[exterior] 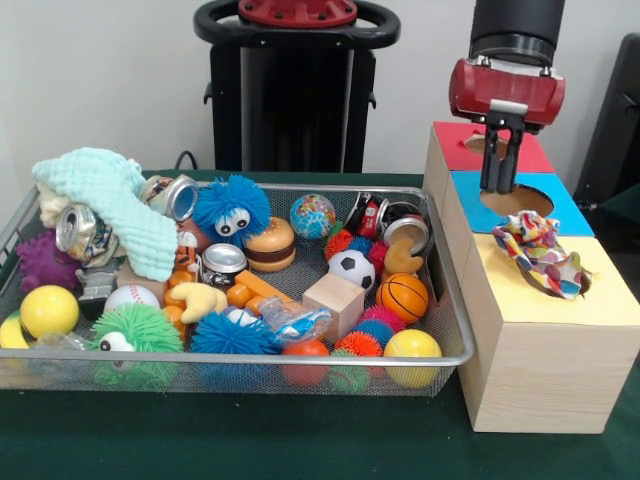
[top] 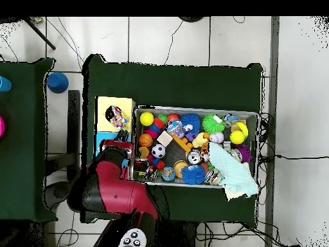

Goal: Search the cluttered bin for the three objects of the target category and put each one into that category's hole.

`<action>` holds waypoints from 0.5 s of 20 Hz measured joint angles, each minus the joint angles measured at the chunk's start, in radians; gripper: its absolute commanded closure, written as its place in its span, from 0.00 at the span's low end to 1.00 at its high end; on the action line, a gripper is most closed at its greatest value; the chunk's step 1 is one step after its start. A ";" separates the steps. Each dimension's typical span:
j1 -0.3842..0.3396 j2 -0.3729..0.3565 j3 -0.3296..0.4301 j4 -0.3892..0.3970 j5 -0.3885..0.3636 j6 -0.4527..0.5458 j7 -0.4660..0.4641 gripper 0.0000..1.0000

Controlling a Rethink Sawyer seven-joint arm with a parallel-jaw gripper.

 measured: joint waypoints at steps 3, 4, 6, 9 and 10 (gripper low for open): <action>0.012 0.014 0.000 -0.004 0.002 -0.025 0.000 1.00; 0.013 0.015 0.000 -0.005 0.003 -0.027 0.000 1.00; 0.016 0.019 0.000 -0.007 0.003 -0.033 0.000 1.00; 0.019 0.025 0.000 -0.011 0.009 -0.043 0.000 1.00; 0.021 0.027 0.000 -0.014 0.015 -0.049 0.000 1.00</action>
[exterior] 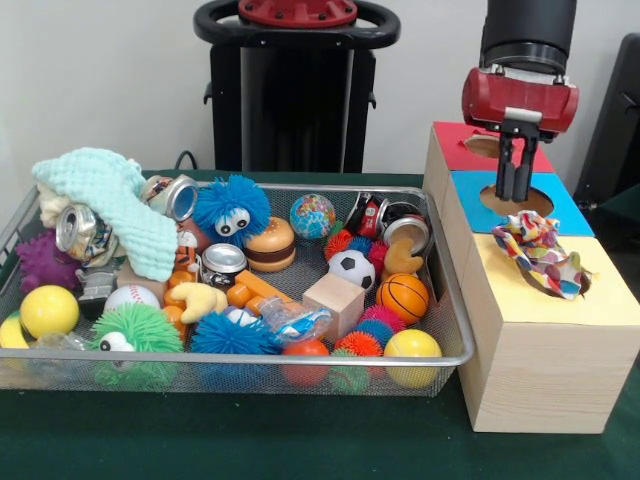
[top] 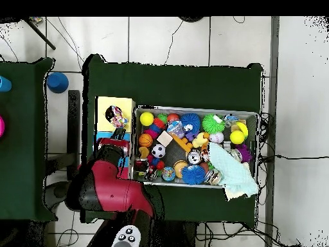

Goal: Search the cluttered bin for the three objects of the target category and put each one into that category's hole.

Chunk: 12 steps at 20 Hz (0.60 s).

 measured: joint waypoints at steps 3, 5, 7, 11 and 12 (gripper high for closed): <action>0.005 0.002 -0.003 -0.005 0.009 -0.009 0.000 1.00; 0.014 0.005 -0.010 -0.012 0.017 -0.029 0.000 1.00; 0.020 0.009 -0.018 -0.017 0.018 -0.054 0.000 1.00; 0.031 0.018 -0.028 -0.025 0.026 -0.115 0.000 1.00; 0.031 0.019 -0.027 -0.026 0.027 -0.124 0.000 1.00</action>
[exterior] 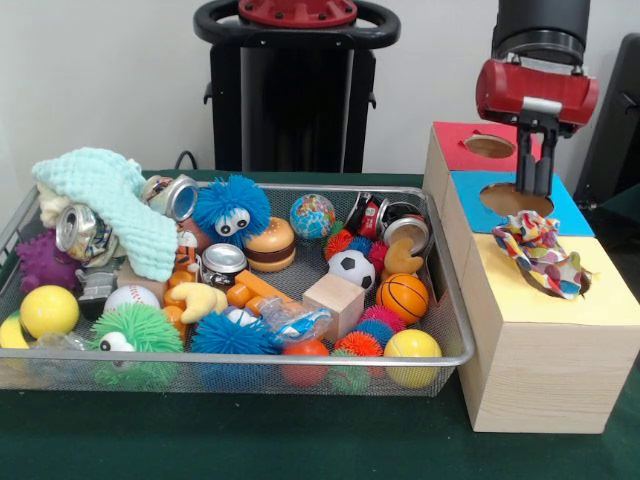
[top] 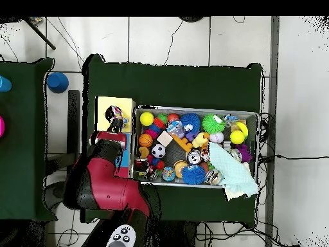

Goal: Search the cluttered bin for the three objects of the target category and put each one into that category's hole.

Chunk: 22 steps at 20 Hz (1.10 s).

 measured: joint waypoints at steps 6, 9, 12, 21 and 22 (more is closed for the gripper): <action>0.002 0.022 0.000 -0.010 0.005 -0.065 0.000 1.00; -0.003 0.037 0.000 -0.013 0.005 -0.070 0.000 1.00; -0.009 0.056 0.000 -0.014 0.005 -0.070 0.000 1.00; -0.063 0.102 0.039 -0.027 0.017 -0.061 0.000 1.00; -0.074 0.106 0.049 -0.031 0.017 -0.055 0.000 1.00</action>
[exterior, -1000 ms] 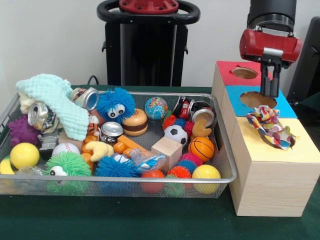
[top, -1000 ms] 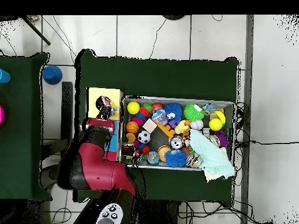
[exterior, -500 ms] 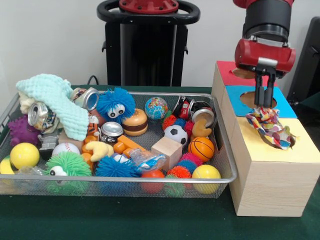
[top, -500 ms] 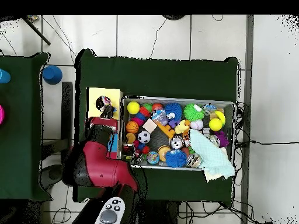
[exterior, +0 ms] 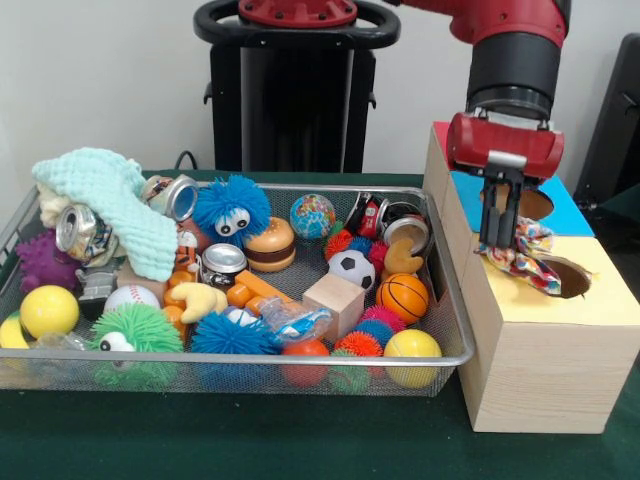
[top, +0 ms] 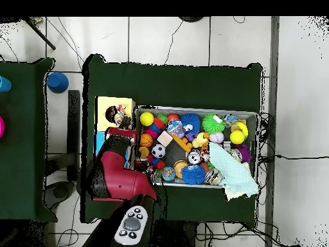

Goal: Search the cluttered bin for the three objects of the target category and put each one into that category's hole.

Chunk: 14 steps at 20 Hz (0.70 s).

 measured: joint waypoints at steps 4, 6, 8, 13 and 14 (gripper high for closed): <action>-0.027 0.004 0.023 -0.018 0.000 0.027 0.000 1.00; -0.033 0.004 0.031 -0.025 0.000 0.039 0.000 1.00; -0.040 0.004 0.046 -0.035 0.000 0.051 0.000 1.00; -0.051 0.003 0.079 -0.040 0.000 0.052 0.000 1.00; -0.058 0.003 0.098 -0.041 0.000 0.052 0.000 1.00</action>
